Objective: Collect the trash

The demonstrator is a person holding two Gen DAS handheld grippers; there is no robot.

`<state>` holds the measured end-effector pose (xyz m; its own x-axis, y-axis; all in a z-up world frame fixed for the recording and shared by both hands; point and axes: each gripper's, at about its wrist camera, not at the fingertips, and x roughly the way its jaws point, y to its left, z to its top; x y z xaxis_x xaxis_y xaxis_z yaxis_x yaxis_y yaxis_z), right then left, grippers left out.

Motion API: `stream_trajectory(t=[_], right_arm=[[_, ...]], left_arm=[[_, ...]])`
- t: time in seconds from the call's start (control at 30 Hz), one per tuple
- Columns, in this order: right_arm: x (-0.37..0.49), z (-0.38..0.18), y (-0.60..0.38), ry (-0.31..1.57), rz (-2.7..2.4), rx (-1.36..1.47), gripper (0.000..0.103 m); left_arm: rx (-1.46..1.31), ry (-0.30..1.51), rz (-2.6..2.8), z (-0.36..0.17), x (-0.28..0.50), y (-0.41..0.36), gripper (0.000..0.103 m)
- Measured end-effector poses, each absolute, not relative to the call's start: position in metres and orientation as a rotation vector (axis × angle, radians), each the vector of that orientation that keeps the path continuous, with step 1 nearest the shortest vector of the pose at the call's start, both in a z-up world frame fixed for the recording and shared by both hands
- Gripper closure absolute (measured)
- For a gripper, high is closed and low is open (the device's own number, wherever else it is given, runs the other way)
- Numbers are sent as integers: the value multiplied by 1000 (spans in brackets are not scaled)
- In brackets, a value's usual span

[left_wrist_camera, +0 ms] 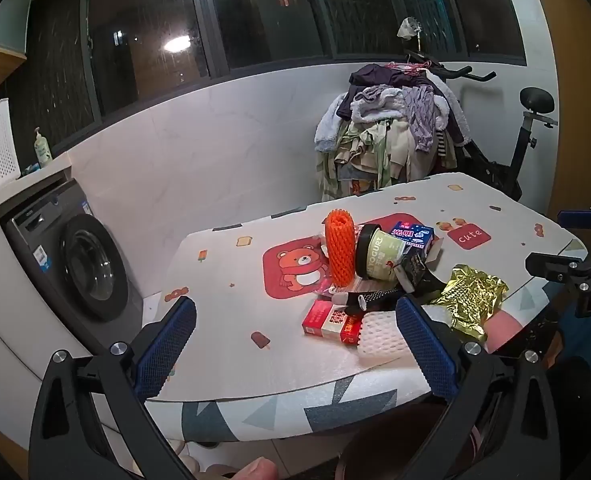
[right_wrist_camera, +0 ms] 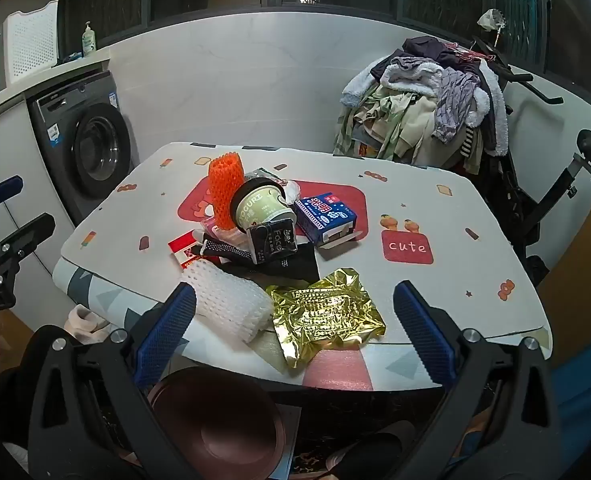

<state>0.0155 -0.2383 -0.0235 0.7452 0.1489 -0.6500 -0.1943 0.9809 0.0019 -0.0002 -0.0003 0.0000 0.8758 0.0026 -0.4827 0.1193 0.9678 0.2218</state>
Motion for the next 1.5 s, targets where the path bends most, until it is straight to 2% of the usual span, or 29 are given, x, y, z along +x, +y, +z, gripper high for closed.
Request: stream_trajectory(t=[1.5], right_arm=[[15,-26,-236,707,186,-67,6]], left_arm=[[230,515,-65,-5,-1,3,5]])
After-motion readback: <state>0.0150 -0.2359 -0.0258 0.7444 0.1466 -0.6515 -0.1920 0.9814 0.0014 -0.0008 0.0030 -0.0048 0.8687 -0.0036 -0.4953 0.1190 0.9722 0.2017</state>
